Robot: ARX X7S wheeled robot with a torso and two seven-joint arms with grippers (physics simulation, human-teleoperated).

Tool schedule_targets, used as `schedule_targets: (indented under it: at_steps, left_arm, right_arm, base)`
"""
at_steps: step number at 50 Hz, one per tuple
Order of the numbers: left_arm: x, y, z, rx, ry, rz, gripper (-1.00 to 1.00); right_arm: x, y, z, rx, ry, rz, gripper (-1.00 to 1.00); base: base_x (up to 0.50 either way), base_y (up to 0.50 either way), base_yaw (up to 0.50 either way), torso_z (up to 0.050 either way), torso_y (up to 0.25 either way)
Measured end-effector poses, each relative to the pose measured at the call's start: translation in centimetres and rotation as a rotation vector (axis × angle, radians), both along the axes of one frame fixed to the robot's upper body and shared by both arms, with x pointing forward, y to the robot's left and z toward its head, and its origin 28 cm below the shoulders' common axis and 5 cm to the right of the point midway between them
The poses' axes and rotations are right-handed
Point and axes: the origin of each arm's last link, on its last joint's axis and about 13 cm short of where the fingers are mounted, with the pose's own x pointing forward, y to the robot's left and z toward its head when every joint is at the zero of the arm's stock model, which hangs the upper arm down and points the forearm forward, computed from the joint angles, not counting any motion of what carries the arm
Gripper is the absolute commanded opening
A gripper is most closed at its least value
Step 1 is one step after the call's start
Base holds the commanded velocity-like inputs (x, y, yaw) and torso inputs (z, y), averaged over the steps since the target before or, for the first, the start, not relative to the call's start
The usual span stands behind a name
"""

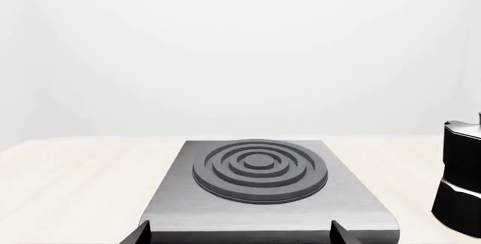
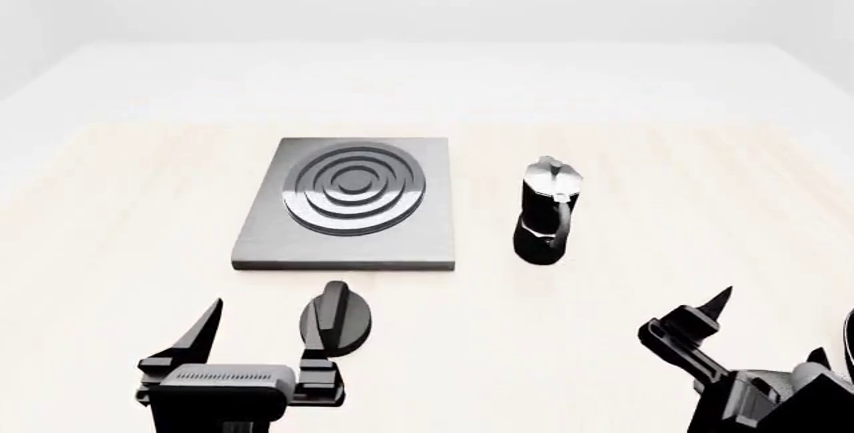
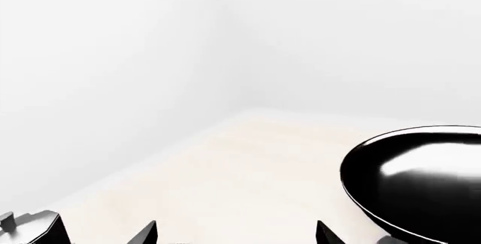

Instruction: Put the frying pan on the stove.

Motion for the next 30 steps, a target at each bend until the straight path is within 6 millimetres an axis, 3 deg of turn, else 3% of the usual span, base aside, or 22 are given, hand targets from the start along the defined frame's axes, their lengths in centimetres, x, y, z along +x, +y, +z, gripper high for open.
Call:
schedule_targets:
  at_steps: [30]
  left_arm:
    - [0.1,0.0,-0.2,0.001,0.009,0.001,1.0]
  right_arm:
    - [-0.8,-1.1,-2.7,0.091,0.004,-0.204,1.0]
  base:
    - [0.0,0.0,0.0,0.0,0.0]
